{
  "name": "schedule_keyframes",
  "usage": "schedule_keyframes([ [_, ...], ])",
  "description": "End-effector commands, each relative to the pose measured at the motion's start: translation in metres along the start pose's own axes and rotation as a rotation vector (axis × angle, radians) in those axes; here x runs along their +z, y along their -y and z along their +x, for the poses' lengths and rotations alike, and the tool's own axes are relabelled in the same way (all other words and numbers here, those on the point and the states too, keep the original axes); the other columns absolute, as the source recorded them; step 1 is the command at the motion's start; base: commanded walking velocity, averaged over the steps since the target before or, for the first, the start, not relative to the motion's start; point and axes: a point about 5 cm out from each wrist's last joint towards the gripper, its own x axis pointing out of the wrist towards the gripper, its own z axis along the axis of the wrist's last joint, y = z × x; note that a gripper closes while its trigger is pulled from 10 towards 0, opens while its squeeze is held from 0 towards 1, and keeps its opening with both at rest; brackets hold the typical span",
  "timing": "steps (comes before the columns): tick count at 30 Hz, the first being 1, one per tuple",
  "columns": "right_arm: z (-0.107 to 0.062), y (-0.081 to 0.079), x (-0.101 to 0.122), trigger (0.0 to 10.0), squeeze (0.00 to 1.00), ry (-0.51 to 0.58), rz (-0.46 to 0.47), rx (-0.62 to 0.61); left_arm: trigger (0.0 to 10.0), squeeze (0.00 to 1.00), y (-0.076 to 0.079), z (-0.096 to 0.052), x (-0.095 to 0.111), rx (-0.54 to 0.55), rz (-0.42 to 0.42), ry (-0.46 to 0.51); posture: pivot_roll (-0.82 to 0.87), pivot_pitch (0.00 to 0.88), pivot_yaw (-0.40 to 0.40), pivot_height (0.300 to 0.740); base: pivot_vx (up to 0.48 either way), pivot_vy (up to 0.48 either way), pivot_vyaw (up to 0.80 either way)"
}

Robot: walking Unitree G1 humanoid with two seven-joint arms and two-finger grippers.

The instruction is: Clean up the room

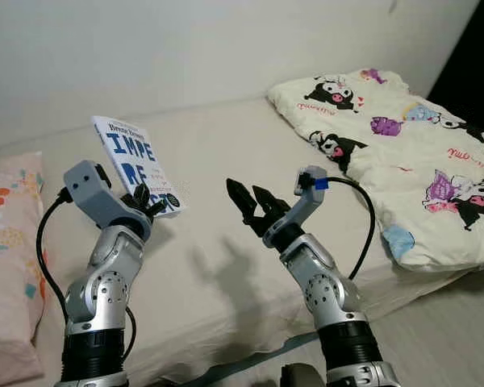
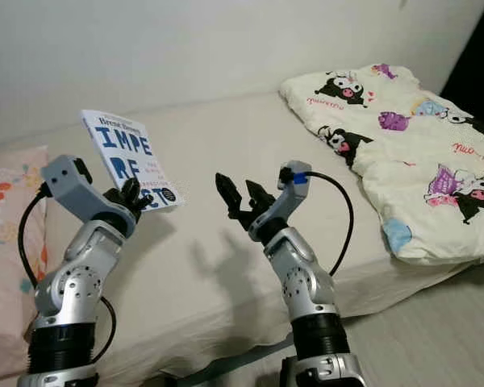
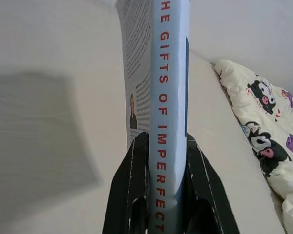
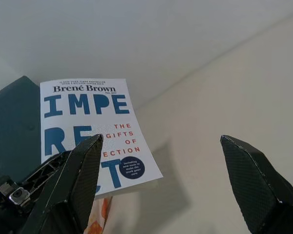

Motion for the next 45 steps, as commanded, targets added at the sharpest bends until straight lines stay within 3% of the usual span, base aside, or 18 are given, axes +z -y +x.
schedule_keyframes([
  [1,-0.0011,-0.0028,-0.0047,10.0,0.0,-0.025,-0.006,0.017,10.0,0.0,0.0026,-0.0005,0.0083,-0.026,0.036,0.049,-0.03,0.101,-0.008,0.613,0.0,0.0,0.0],
  [35,-0.0029,-0.0096,-0.004,10.0,0.0,-0.046,-0.006,0.096,10.0,0.0,0.0033,-0.0013,0.0083,-0.032,0.058,0.077,-0.04,0.108,-0.024,0.74,0.0,0.0,0.0],
  [45,-0.0027,-0.0119,-0.0051,10.0,0.0,-0.043,0.002,0.103,10.0,0.0,-0.0018,0.0001,0.0102,-0.006,0.053,0.082,-0.04,0.111,-0.024,0.74,0.0,0.0,0.0],
])
